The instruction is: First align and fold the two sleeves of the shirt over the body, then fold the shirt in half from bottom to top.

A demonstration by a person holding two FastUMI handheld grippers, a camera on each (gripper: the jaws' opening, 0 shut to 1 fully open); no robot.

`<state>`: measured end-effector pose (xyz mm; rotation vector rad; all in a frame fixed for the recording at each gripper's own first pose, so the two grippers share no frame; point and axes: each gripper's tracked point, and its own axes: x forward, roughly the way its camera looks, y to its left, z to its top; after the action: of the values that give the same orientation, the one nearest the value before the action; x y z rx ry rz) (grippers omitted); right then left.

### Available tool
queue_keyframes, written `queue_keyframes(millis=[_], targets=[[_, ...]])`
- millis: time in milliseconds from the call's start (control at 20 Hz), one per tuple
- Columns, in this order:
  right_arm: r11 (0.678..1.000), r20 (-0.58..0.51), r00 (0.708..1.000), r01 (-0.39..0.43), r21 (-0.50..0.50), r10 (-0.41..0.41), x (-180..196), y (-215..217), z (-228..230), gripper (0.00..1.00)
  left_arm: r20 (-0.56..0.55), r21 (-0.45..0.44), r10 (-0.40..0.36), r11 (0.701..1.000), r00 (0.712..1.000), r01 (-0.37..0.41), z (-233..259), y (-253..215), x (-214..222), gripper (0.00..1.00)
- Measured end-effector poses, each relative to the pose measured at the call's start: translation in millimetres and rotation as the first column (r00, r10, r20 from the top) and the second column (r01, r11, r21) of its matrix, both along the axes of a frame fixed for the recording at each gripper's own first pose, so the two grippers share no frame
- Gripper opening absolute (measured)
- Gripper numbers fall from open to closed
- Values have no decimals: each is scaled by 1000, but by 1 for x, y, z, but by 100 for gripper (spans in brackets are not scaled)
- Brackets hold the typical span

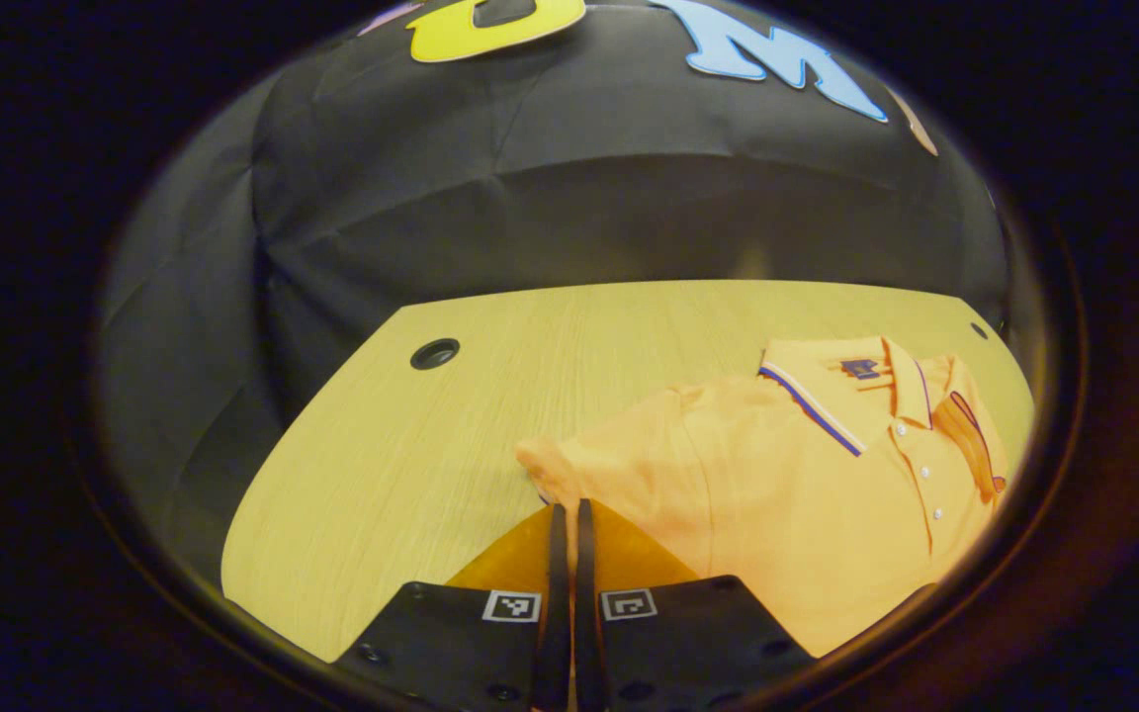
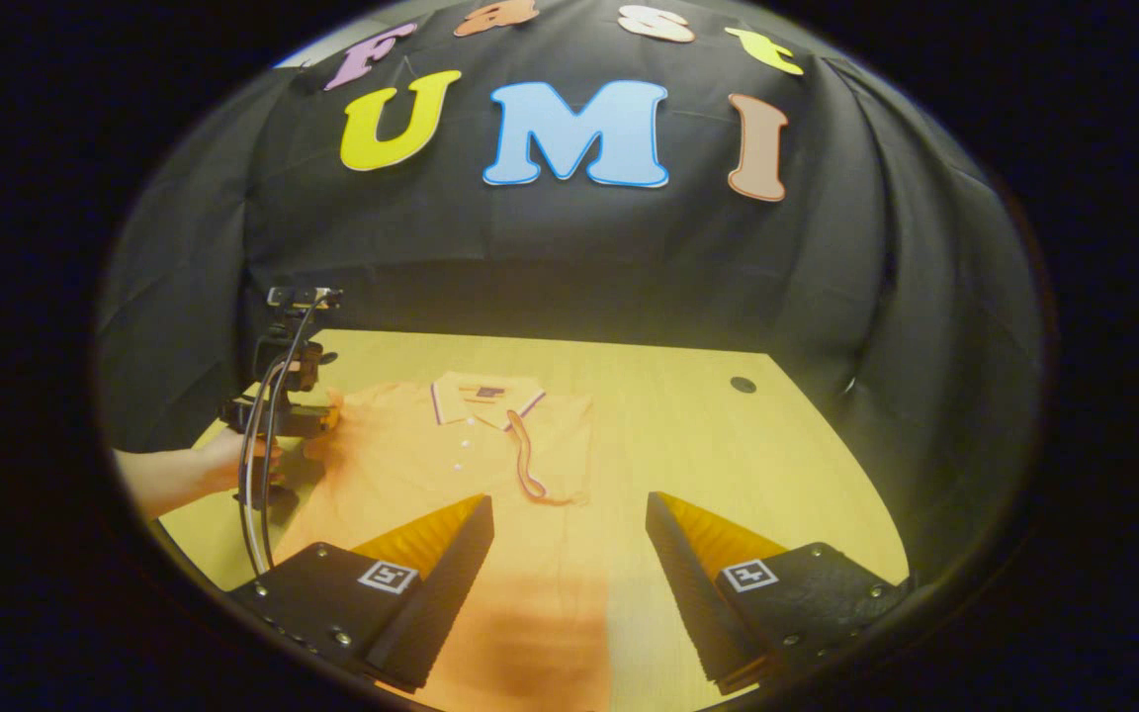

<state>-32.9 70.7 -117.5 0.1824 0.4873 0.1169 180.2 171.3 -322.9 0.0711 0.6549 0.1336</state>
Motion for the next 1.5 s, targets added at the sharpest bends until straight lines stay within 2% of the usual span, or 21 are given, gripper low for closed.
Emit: queue_keyframes(millis=[250,550,1100,1300,1450,1500], targets=[[1000,-11,1000,10,-8,-10,-2,-9,2,96,51,-1,-29,1000,998,29,25,-19,5,9],[1000,-7,1000,-7,4,7,1,-3,5,96,95,-30,-101,994,990,104,51,-65,9,8],[1000,-26,1000,6,-14,-7,-5,-3,0,96,32,-54,-197,979,980,199,30,-116,13,8],[1000,-22,1000,18,-9,-18,-1,2,-1,96,19,-54,-231,971,973,232,29,-122,11,14],[1000,-11,1000,7,8,-7,0,10,-1,96,-6,-87,-257,963,966,256,28,-128,-1,24],[1000,-3,1000,1,-2,-1,0,10,-2,96,-5,-82,-263,962,965,261,30,-128,-5,23]])
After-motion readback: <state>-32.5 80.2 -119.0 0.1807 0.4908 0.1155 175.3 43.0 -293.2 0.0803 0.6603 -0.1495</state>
